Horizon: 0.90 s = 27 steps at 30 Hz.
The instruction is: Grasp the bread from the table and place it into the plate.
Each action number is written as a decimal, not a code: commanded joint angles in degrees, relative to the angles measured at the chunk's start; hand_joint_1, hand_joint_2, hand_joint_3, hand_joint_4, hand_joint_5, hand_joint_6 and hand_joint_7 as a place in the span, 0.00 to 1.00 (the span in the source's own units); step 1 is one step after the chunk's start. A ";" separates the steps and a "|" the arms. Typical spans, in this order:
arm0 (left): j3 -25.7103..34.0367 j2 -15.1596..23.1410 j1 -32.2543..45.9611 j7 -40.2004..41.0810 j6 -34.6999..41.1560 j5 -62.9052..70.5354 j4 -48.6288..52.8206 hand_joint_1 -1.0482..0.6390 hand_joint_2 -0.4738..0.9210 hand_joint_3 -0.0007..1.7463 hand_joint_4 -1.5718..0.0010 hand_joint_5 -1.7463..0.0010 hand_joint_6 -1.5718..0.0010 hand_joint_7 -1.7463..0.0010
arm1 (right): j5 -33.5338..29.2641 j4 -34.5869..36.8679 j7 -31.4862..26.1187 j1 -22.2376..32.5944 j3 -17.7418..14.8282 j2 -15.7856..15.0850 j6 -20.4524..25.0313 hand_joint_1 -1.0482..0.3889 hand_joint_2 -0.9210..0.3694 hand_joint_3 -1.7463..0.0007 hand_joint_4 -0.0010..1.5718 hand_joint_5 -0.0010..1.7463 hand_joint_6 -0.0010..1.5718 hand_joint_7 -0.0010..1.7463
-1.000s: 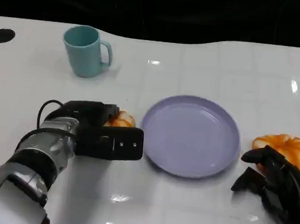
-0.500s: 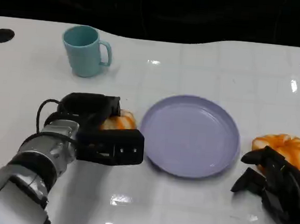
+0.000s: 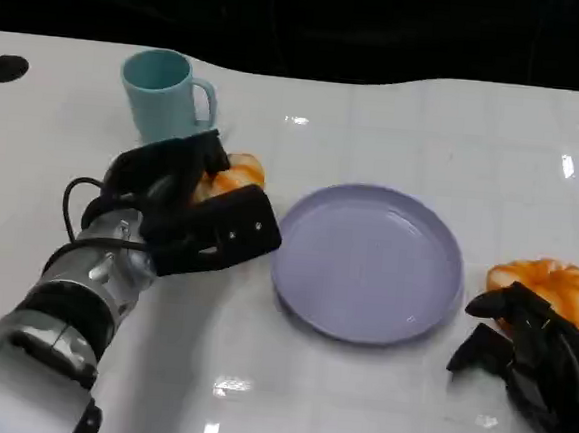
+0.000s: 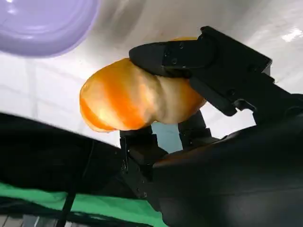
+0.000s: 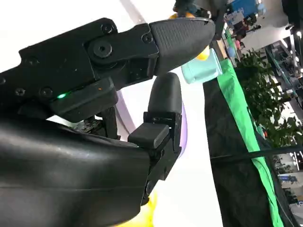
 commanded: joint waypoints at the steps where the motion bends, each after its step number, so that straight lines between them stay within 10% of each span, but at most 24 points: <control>1: 0.54 -0.17 -1.89 2.61 0.07 -0.44 -1.63 0.51 0.77 0.60 0.46 0.00 0.60 0.00 | -0.63 1.50 -0.55 0.24 0.13 -0.90 0.02 0.35 0.00 0.84 0.43 0.91 0.39 0.71; 27: -4.23 -3.60 -3.79 -4.64 -19.21 1.67 -4.15 0.51 0.69 0.74 0.40 0.00 0.51 0.00 | -0.09 1.61 -0.09 0.26 -0.04 -0.47 0.15 0.36 0.00 0.84 0.42 0.92 0.38 0.71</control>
